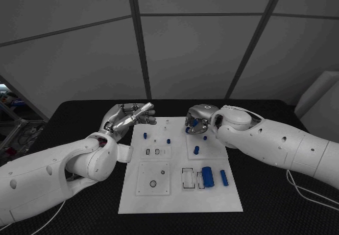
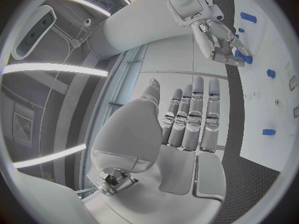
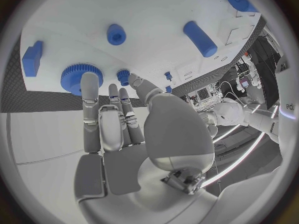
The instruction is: Assemble the parts on the task board
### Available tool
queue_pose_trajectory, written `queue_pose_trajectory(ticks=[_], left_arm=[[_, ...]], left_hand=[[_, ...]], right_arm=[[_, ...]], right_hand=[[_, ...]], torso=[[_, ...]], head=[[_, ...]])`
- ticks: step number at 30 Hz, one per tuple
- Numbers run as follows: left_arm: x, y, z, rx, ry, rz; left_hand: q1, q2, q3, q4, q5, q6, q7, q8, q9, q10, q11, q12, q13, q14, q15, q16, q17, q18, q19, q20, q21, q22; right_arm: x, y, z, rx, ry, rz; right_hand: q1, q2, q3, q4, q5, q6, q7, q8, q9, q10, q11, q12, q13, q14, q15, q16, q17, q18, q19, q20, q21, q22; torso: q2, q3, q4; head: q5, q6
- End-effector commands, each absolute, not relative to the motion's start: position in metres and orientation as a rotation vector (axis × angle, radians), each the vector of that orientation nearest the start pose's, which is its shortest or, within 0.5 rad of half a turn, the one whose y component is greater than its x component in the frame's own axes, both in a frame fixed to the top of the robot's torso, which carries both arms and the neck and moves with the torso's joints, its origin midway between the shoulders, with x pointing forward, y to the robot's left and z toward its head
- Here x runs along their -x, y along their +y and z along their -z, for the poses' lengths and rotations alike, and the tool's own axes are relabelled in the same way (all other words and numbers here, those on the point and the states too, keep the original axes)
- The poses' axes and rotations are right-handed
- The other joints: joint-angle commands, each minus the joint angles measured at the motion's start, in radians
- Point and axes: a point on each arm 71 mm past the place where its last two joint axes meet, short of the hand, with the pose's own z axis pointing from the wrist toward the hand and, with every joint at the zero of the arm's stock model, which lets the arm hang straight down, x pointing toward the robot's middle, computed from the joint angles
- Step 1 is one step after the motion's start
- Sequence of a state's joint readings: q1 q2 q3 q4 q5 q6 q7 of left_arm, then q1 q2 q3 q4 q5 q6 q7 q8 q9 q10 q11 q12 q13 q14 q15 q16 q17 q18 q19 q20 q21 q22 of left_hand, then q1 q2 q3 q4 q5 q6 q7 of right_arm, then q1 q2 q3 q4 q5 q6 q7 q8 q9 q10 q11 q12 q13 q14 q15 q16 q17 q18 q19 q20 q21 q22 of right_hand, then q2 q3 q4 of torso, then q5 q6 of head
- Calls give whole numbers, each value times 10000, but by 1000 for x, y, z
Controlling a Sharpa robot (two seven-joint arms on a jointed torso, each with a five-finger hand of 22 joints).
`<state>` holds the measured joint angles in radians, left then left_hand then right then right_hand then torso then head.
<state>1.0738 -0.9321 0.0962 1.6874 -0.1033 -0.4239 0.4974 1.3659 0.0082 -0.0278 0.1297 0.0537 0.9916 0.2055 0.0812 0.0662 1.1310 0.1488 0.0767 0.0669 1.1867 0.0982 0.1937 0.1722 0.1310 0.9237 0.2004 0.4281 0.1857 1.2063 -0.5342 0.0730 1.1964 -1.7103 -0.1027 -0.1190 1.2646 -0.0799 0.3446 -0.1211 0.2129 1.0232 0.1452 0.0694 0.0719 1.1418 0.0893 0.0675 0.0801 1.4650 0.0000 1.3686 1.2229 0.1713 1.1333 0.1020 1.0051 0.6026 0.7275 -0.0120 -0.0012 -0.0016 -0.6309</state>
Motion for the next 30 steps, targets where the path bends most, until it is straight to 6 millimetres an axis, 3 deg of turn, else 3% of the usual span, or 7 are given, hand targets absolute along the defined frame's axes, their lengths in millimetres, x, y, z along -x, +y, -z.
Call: queue_pose_trajectory(ticks=[1, 18, 23, 30], left_arm=[[-456, 211, 162, 10134, 12602, 15980], [-457, 212, 162, 10161, 12590, 15903], [-458, 213, 162, 10166, 12571, 15873], [-458, 212, 162, 10177, 12580, 15860]], left_hand=[[-86, 18, -52, -11, -13, 19, 76, -51, -10, -38, 32, -31, -3, -82, -4, -28, 14, 494, -11, 58, 37, -12], [-123, 101, -50, 5, -13, 9, 99, -86, -8, -61, 51, -71, 0, -75, 7, -68, 34, 496, -30, 71, 40, -15], [-128, 111, -49, 8, -13, 10, 101, -89, -8, -62, 52, -73, 0, -72, 8, -71, 36, 496, -31, 72, 41, -15], [-128, 111, -49, 8, -13, 10, 101, -89, -8, -62, 52, -73, 0, -72, 8, -71, 36, 496, -31, 72, 41, -15]], right_arm=[[-550, -131, 173, 4004, 16954, -4728], [-550, -124, 171, 4034, 16737, -4962], [-550, -126, 172, 3998, 16778, -4948], [-550, -124, 173, 4036, 16972, -4998]], right_hand=[[36, 50, 74, -5, 21, 79, 17, 22, 14, 92, 0, -8, 10, 467, 72, 52, 9, -39, 10, 41, 68, 9], [74, 162, 327, 107, -49, 190, 48, 26, 24, 249, -2, -6, 10, 454, 72, 120, 55, -44, -44, 45, 200, 118], [124, 161, 539, 155, -318, 197, 57, -3, 16, 347, -11, -23, 3, 443, 65, 156, 66, -44, -94, 42, 286, 182], [211, 179, 782, 173, -372, 323, 57, 31, 35, 487, -31, -14, 6, 440, 52, 196, 91, -45, -133, 31, 374, 252]], torso=[[14, 1, 11], [24, 0, -6], [32, -3, -1], [47, -5, 7]], head=[[-12, -27], [3, -50], [13, -56], [2, -75]])
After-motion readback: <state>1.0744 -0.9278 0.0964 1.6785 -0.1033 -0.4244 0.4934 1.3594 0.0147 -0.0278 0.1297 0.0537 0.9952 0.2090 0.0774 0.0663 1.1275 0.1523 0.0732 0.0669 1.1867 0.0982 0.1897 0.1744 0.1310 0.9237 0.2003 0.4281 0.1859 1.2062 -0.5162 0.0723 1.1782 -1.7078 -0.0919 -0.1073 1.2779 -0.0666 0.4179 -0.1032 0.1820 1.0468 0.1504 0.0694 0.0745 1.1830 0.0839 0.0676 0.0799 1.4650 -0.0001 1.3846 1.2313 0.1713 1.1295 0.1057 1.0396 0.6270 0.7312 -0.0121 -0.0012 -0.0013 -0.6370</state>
